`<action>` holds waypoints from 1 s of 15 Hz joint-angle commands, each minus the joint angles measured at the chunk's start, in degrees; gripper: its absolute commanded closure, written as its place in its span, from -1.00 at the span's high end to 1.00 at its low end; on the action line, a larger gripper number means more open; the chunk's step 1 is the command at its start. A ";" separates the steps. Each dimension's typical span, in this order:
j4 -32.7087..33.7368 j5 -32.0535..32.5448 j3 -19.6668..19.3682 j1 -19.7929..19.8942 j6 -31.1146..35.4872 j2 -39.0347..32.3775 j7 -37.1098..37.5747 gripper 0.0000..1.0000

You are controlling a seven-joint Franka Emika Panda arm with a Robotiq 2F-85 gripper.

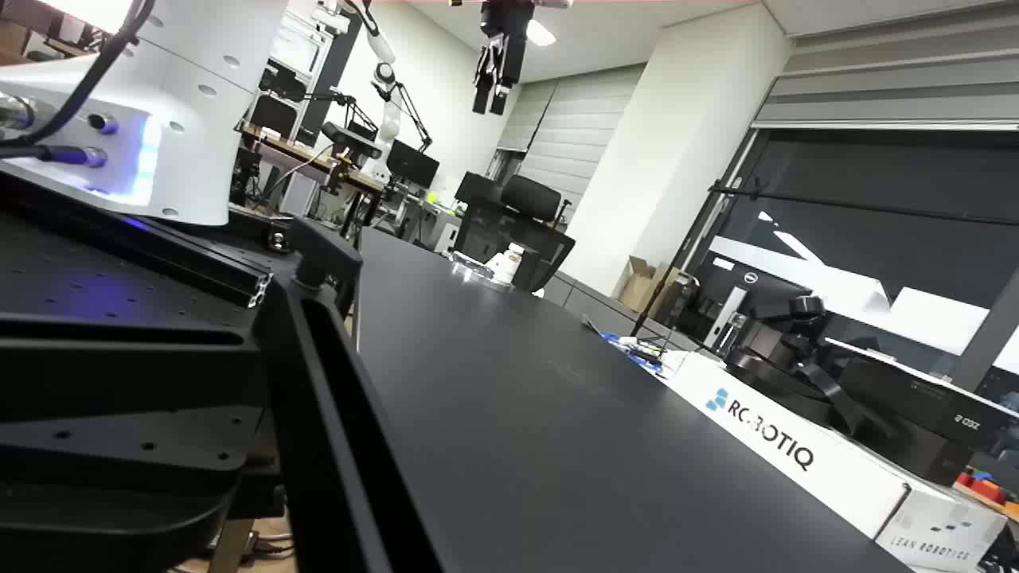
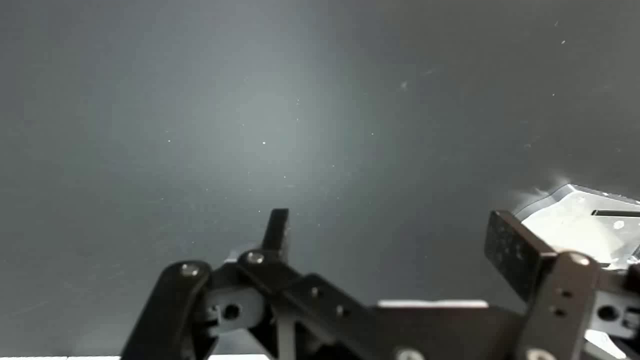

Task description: Put the bottle at the middle front edge of the table

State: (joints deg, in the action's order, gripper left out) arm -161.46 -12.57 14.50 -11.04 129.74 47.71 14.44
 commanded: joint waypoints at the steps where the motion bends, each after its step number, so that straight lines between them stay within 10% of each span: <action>1: 0.01 0.43 -0.41 -0.33 -0.37 -0.12 0.28 1.00; 15: 1.36 -0.11 0.10 0.17 2.67 -3.11 1.34 1.00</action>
State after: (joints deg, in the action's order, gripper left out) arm -161.49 -12.49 14.49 -10.97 129.73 46.79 14.45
